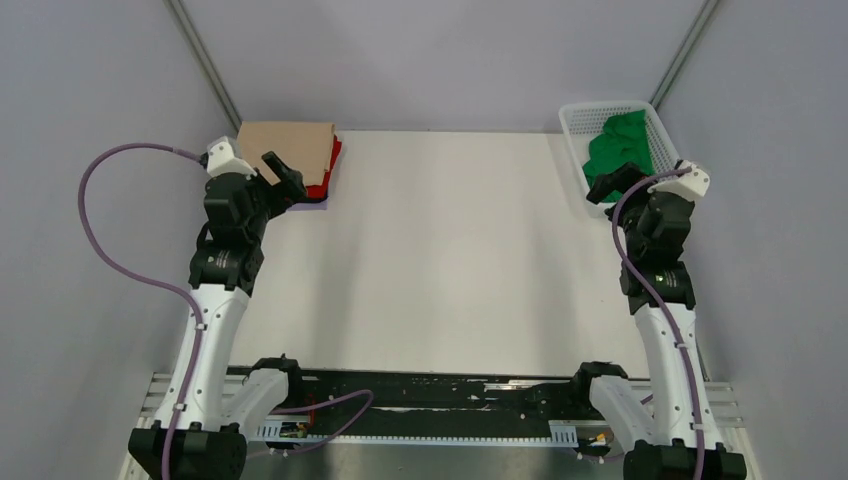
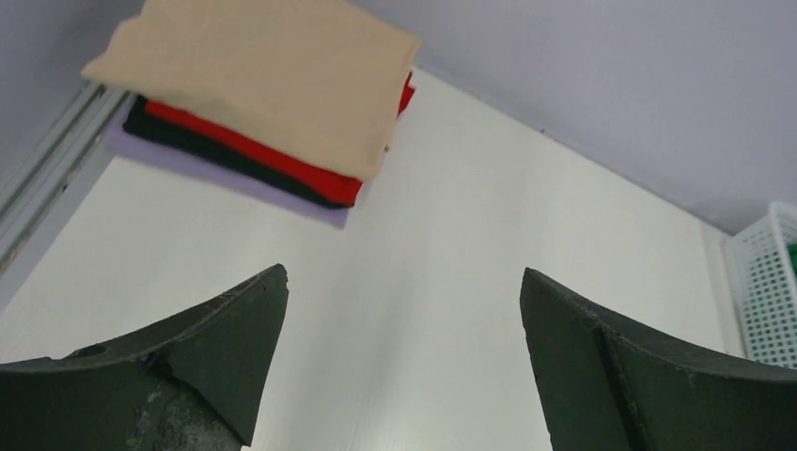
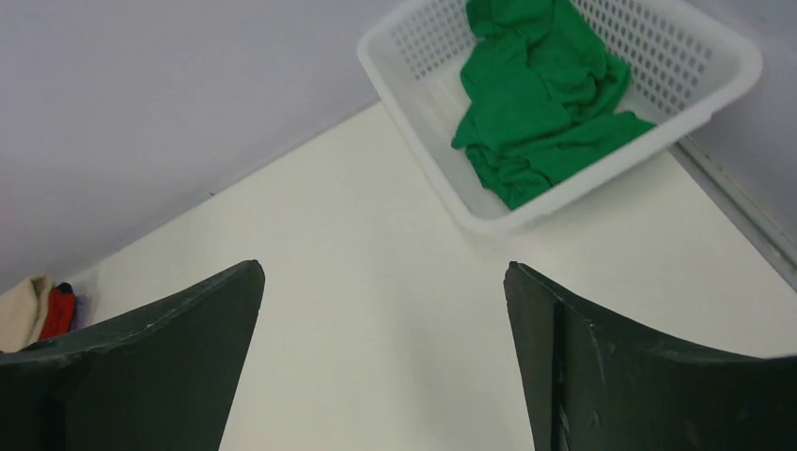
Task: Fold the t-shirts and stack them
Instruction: Grab crumpled tshirt from bin with the right arm
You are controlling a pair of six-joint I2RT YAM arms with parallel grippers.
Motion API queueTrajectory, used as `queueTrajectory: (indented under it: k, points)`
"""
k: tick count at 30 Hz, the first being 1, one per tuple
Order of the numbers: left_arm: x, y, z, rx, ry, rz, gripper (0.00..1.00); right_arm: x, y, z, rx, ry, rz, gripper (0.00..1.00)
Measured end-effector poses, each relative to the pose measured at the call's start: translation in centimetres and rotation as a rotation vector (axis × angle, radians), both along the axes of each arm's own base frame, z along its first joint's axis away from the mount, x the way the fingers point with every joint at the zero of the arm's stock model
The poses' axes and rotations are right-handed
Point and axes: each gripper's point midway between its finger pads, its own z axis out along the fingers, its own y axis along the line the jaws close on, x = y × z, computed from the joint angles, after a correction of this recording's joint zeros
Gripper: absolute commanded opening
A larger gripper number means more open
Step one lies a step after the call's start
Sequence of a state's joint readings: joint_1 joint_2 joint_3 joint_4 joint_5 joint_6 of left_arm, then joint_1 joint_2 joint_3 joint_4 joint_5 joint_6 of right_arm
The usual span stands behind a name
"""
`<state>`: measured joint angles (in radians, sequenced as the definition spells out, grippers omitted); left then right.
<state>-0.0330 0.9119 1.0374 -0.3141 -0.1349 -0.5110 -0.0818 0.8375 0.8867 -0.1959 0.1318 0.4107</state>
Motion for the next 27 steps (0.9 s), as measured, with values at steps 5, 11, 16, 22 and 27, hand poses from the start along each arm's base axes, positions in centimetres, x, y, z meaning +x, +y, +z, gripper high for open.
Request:
queueTrajectory:
  k: [5, 11, 16, 22, 27]
  points:
    - [-0.9, 0.1, -3.4, 0.005, 0.122, 0.006, 1.00, 0.0, -0.4, -3.9, 0.022, 0.145, -0.026, 1.00]
    - [-1.6, 0.1, -2.6, 0.005, 0.097, 0.004, 1.00, 3.1, -1.8, -1.8, 0.005, 0.166, -0.081, 1.00]
    - [-1.9, -0.1, -2.2, 0.005, 0.082, -0.011, 1.00, 9.5, -5.7, -1.0, -0.001, 0.235, -0.168, 1.00]
    - [-2.2, -0.7, -2.0, 0.010, 0.064, -0.052, 1.00, 16.2, -9.8, -7.6, 0.000, 0.445, -0.193, 1.00]
    - [-2.8, -0.7, -2.7, 0.013, 0.055, -0.052, 1.00, 21.2, -11.9, -15.5, 0.032, 0.601, -0.133, 1.00]
